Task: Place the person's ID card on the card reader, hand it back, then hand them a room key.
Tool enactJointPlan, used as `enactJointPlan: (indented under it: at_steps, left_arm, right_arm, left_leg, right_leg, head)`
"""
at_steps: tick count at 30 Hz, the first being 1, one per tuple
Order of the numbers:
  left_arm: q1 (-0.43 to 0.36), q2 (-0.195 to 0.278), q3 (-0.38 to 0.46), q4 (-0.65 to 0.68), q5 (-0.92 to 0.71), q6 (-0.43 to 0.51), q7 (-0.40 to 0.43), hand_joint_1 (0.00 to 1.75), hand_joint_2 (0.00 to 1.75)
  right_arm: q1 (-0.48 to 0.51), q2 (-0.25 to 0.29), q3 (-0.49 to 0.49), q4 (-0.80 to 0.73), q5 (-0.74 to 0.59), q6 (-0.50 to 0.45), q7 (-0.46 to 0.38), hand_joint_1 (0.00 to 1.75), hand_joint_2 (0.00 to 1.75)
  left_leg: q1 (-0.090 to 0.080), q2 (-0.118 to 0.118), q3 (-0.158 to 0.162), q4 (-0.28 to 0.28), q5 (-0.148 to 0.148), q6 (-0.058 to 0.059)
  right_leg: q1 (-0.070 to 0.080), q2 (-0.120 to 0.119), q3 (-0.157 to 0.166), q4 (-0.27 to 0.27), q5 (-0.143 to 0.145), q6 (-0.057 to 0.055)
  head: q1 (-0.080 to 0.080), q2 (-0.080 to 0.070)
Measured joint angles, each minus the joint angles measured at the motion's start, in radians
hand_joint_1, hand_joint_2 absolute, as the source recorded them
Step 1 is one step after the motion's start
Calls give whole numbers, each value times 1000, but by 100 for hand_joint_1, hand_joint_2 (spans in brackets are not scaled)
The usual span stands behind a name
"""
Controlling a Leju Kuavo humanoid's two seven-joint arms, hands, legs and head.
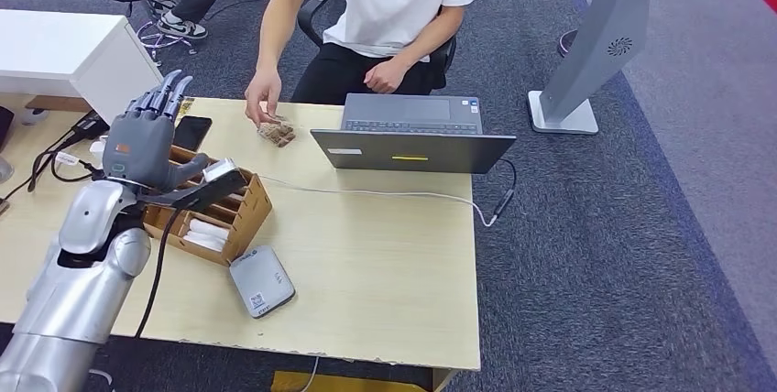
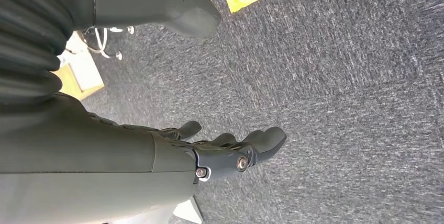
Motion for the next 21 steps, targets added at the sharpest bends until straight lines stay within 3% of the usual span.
enactJointPlan:
  at_steps: [8,21]
  left_arm:
    - [140,10,0,-174,-17,0,-12,0,175]
    - [159,36,0,-220,28,-146,-33,0,175]
  right_arm:
    - [0,0,-14,0,2,0,-1,0,175]
    - [0,0,-15,0,14,0,2,0,175]
  left_leg:
    - [0,-2,0,0,0,0]
    - [0,-4,0,0,2,-1]
  right_leg:
    - [0,-2,0,0,0,0]
    - [0,-4,0,0,0,0]
  head:
    - [0,0]
    - [0,0]
